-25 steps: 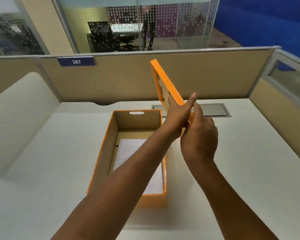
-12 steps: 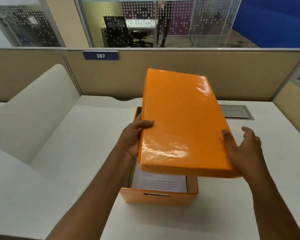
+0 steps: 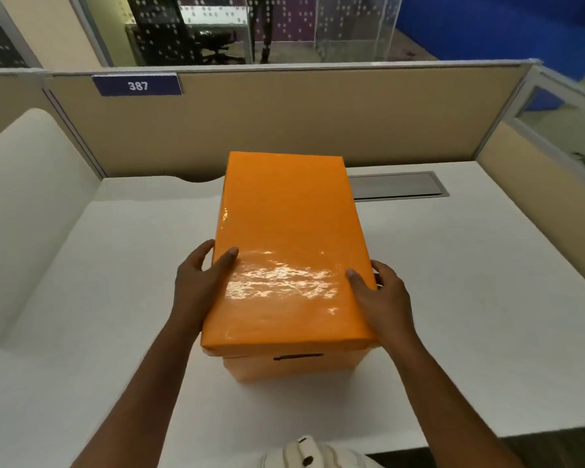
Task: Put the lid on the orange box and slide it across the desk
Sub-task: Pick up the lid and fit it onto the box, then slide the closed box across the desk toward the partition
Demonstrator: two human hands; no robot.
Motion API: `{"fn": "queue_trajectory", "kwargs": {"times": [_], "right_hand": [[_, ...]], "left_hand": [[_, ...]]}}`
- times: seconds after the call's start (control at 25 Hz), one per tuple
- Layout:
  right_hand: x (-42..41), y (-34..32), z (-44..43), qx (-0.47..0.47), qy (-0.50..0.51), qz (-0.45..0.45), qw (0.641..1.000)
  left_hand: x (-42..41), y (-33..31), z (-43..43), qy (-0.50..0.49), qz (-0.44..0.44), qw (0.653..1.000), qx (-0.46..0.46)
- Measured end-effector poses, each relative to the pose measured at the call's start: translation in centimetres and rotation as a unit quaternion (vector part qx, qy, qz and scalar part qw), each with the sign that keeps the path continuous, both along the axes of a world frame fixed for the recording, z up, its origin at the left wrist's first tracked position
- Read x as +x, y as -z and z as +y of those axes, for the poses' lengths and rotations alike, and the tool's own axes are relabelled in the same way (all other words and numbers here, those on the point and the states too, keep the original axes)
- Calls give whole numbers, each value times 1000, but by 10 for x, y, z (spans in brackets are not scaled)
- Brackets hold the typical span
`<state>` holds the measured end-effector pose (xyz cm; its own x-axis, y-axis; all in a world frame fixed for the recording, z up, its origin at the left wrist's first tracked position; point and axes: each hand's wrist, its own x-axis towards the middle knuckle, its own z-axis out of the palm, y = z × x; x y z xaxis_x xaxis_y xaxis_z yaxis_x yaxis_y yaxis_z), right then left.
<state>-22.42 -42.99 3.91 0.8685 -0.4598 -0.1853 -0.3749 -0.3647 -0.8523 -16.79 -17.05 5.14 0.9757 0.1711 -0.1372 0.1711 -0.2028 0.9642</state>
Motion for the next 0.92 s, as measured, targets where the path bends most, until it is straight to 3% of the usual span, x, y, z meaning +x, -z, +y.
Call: {"fn": "queue_trajectory", "kwargs": {"times": [0.16, 0.44, 0.76, 0.92], "right_hand": [[-5, 18, 8, -18, 21, -6, 1000], [-3, 34, 4, -55, 42, -31, 997], [9, 50, -2, -62, 0, -47, 997], [19, 56, -6, -126, -37, -17, 991]], "left_hand": [[2, 30, 5, 26, 55, 995, 77], [2, 48, -2, 48, 105, 993, -17], [3, 60, 1, 84, 104, 991, -1], [-3, 65, -6, 89, 92, 992, -23]]}}
